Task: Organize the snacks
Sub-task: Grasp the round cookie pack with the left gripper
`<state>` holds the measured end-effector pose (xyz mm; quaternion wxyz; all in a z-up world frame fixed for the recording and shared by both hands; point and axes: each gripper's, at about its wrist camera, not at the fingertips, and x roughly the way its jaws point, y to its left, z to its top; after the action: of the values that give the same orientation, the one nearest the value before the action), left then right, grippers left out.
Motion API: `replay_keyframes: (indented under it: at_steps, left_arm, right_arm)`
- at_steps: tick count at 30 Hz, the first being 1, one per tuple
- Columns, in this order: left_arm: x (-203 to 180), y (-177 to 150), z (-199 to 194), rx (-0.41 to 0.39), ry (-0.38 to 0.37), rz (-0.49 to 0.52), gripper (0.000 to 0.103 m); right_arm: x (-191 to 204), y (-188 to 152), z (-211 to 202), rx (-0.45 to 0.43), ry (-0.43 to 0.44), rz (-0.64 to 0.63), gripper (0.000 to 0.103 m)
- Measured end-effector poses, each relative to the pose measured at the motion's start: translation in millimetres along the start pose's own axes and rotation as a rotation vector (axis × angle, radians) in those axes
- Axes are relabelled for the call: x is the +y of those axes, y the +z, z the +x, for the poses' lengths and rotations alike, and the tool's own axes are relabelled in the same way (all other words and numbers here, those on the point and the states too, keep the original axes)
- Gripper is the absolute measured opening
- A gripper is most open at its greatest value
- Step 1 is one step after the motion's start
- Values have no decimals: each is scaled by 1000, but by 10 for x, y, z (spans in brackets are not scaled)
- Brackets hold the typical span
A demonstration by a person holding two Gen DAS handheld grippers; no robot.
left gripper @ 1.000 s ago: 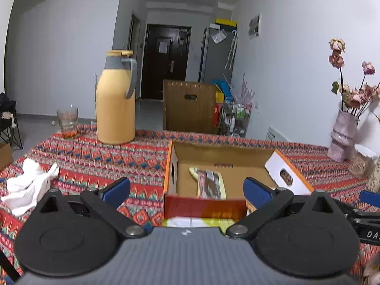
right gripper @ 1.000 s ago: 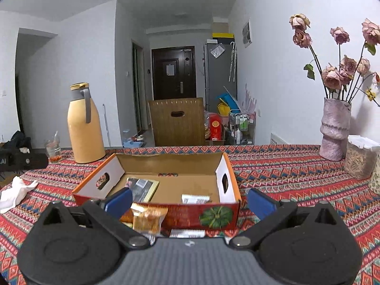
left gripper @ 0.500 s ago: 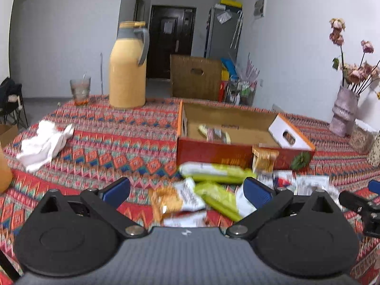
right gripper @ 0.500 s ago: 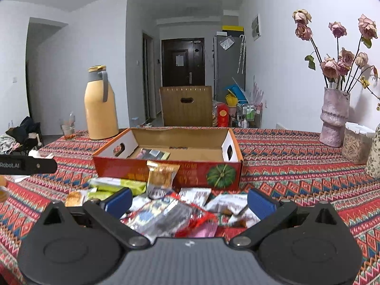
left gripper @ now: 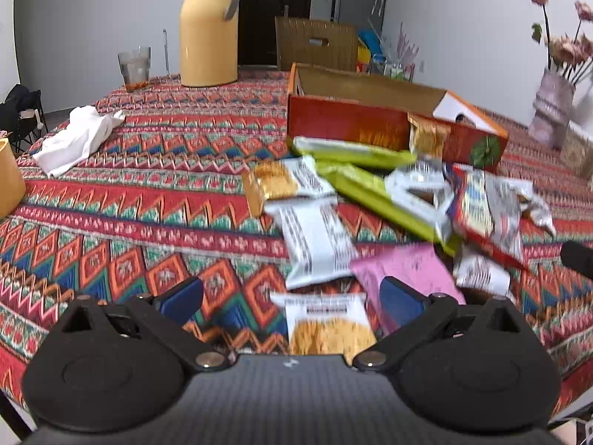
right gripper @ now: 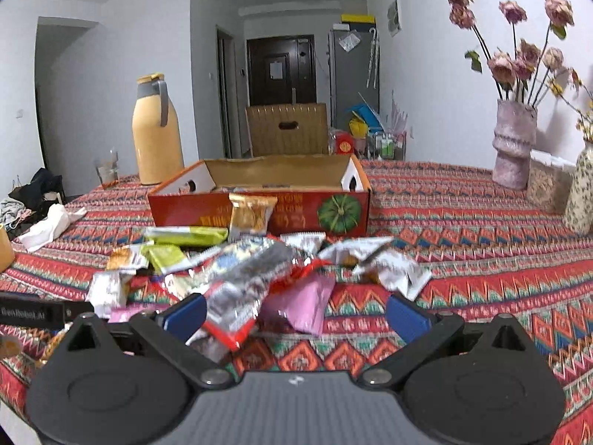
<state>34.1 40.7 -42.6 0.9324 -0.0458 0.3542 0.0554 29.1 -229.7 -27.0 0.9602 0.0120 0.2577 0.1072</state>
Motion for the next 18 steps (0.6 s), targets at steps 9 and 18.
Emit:
replay_keyframes:
  at_steps: [9,18]
  left_arm:
    - [-53,-175,80,42,53,16,103]
    - [-152,-249,-13,-13,45,39,73]
  right_arm:
    - [-9,-144,-17,30,4,6,103]
    - [-23,-245,37,64,5,17,103]
